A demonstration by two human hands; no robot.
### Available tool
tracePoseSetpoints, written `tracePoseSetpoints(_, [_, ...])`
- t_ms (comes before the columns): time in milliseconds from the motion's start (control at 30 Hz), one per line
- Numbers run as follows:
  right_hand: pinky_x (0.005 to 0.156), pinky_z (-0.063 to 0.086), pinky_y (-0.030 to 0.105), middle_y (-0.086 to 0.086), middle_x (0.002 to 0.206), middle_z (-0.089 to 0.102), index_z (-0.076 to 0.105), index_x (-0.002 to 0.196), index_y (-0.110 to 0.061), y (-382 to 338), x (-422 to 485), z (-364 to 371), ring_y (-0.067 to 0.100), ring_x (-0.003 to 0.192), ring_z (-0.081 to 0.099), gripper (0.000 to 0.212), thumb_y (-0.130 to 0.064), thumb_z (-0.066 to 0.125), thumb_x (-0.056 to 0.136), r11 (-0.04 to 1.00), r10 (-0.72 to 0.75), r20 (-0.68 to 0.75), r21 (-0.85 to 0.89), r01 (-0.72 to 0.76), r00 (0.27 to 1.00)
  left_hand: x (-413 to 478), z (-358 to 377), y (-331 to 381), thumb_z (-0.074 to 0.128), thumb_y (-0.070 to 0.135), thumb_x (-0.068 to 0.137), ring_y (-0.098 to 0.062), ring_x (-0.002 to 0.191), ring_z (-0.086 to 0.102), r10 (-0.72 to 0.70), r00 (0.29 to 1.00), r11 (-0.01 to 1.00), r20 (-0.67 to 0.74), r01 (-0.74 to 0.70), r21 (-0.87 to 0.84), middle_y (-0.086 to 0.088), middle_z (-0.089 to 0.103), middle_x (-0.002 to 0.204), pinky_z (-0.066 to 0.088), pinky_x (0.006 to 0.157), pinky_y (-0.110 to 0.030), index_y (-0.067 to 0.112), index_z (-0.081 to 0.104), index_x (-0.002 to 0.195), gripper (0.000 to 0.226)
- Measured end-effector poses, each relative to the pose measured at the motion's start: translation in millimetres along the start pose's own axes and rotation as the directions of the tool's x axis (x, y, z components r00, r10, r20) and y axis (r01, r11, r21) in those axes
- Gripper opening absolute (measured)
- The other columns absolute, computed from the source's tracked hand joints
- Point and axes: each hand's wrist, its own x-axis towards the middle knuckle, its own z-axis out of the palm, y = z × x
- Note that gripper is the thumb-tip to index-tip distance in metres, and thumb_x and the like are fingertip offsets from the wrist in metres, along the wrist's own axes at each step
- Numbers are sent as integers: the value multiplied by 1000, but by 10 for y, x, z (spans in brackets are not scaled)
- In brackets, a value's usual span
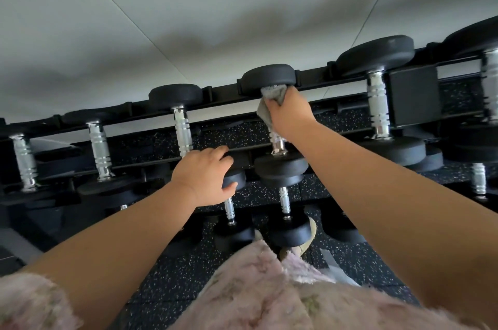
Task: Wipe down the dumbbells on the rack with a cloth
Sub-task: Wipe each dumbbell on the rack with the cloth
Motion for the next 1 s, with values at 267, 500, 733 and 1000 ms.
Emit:
tracePoseSetpoints(267, [64,43,26,-5,92,60,53,109,-20,459,-438,-51,14,83,58,18,-37,56,104,984,43,150,-175,-16,988,14,40,-3,42,70,93,-21,120,61,12,1000,1000,-27,-12,-2,0,44,160,51,84,-39,27,57,138,64])
tracePoseSetpoints(500, [56,44,22,-3,86,58,49,109,-12,-26,-29,52,11,74,59,25,-36,52,107,999,38,-52,-27,-39,998,23,163,-30,42,69,88,-21,98,66,15,997,1000,-69,-16,-14,3,59,137,53,72,-36,24,65,124,62])
tracePoseSetpoints(733, [72,51,38,12,113,60,36,141,-16,380,-514,6,26,90,63,42,-28,51,104,899,-27,215,-421,118,976,35,176,-34,32,70,86,-23,98,67,33,997,999,-74,-33,-2,-1,60,138,55,72,-38,23,68,121,69])
tracePoseSetpoints(1000, [105,48,50,19,149,28,3,161,-46,100,-780,213,34,132,40,68,-31,44,109,742,-66,239,-638,207,969,34,195,-49,35,71,89,-21,100,65,31,993,999,-114,-34,-20,0,59,140,54,74,-37,24,66,125,67])
